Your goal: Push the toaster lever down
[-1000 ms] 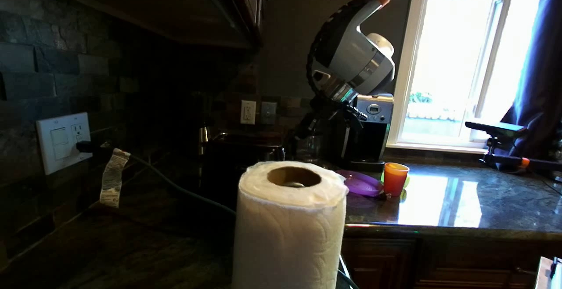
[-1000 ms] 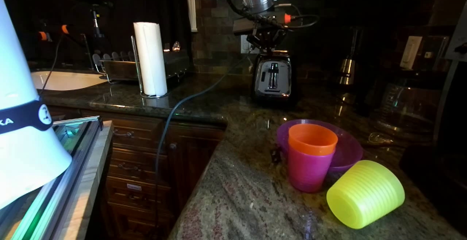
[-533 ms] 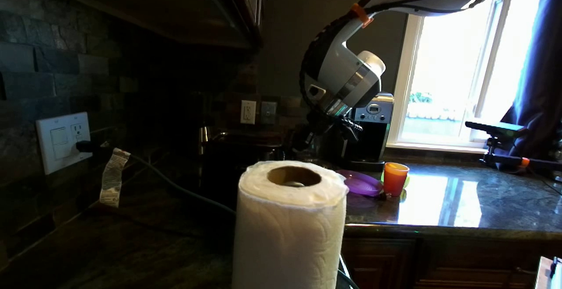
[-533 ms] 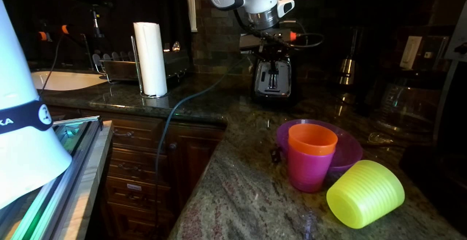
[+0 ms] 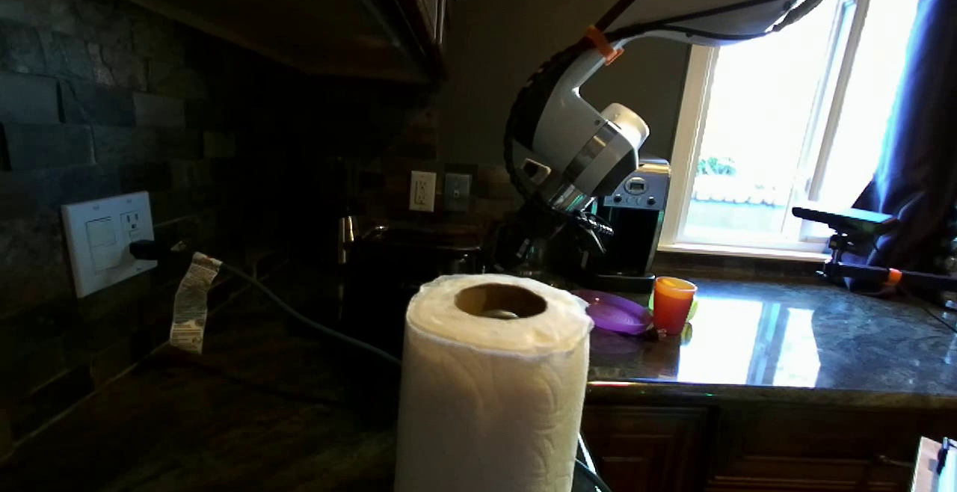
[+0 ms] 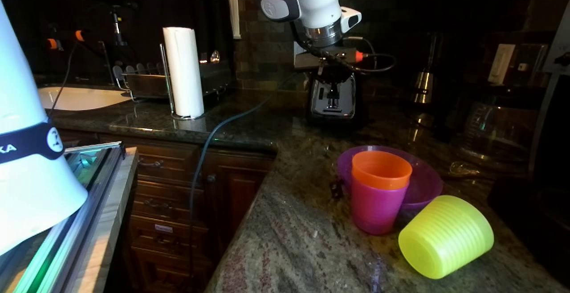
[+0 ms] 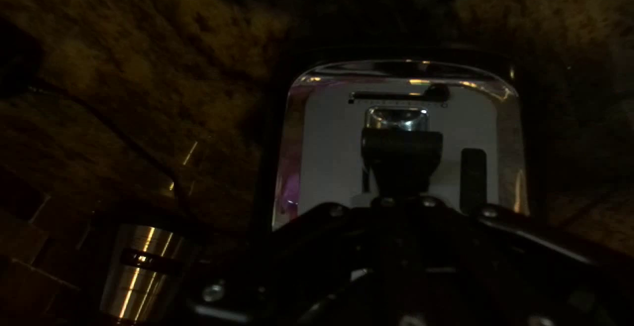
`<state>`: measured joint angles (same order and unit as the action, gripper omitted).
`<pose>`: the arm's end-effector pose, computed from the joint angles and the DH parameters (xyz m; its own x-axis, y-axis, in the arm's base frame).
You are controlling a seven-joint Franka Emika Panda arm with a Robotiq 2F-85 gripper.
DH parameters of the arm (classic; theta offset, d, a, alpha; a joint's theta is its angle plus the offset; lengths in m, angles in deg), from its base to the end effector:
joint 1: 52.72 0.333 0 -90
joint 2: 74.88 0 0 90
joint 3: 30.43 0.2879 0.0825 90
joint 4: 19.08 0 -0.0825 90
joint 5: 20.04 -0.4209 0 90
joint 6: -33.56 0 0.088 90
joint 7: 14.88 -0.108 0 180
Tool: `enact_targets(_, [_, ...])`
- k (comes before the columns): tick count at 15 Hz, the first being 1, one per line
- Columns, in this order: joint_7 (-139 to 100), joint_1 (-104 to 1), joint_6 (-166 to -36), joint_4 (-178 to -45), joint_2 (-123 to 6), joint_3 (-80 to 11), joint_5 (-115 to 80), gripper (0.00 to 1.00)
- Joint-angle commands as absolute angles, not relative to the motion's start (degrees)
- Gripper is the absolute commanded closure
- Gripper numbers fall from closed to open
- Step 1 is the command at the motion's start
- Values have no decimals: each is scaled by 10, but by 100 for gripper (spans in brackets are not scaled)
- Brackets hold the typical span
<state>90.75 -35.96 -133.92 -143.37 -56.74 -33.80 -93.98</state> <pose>0.5782 0.0753 0.2109 0.4980 0.6647 0.5569 0.7172 -0.6767 0.1664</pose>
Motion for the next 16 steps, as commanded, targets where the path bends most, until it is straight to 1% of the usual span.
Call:
enact_targets(1, [950,-370,-1331,-1419,-540,-322,-980,100])
enact_targets(16, [953,-367,-1342,-1421,-486,-324,-956,100])
